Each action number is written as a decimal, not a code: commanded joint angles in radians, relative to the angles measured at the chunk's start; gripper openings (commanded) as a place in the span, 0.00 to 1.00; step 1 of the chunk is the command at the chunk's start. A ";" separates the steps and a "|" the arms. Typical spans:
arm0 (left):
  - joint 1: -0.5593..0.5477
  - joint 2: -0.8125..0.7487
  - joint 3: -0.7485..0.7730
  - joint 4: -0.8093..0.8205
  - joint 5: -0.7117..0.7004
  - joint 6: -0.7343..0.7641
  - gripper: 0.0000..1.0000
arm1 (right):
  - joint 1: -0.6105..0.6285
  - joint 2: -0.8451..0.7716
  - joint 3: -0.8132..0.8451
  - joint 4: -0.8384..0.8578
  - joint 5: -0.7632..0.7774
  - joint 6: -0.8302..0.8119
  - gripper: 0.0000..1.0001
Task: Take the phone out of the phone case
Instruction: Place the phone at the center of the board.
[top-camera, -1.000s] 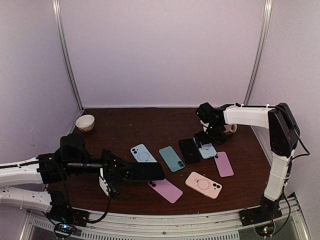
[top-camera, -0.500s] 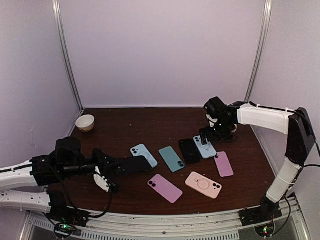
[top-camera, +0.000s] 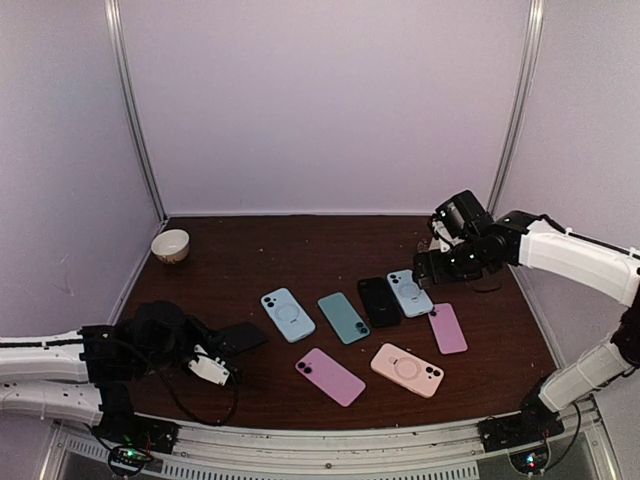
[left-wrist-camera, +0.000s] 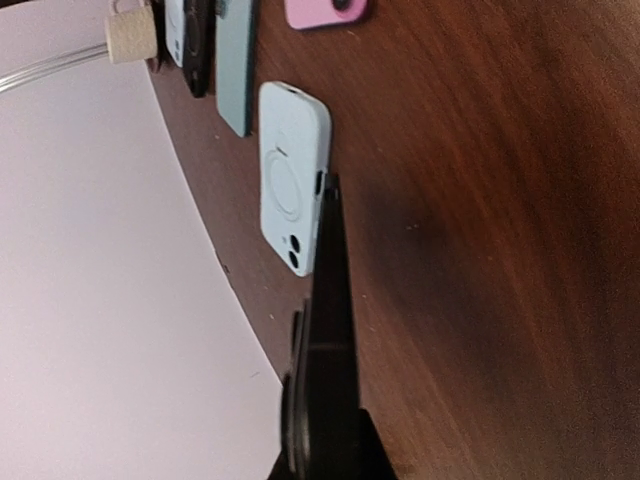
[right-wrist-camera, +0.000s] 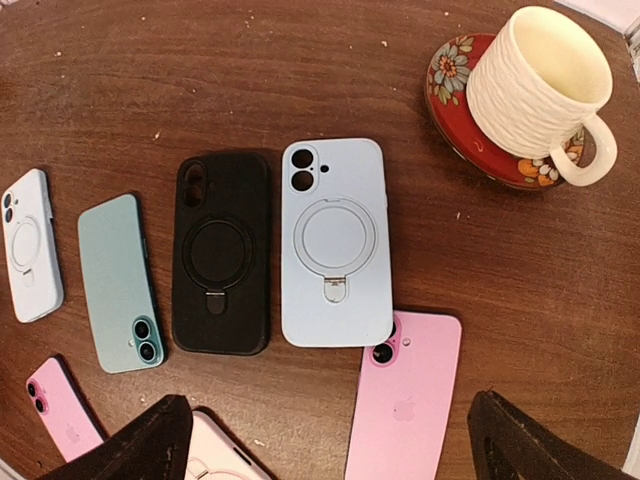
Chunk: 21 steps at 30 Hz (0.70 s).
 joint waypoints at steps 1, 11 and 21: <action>0.001 0.051 -0.021 0.150 -0.099 -0.071 0.00 | 0.009 -0.108 -0.070 0.065 -0.001 0.006 1.00; 0.052 0.247 0.025 0.192 -0.075 -0.150 0.00 | 0.010 -0.292 -0.191 0.129 -0.041 0.017 1.00; 0.052 0.278 0.018 0.162 -0.021 -0.179 0.31 | 0.011 -0.373 -0.241 0.141 -0.047 0.017 1.00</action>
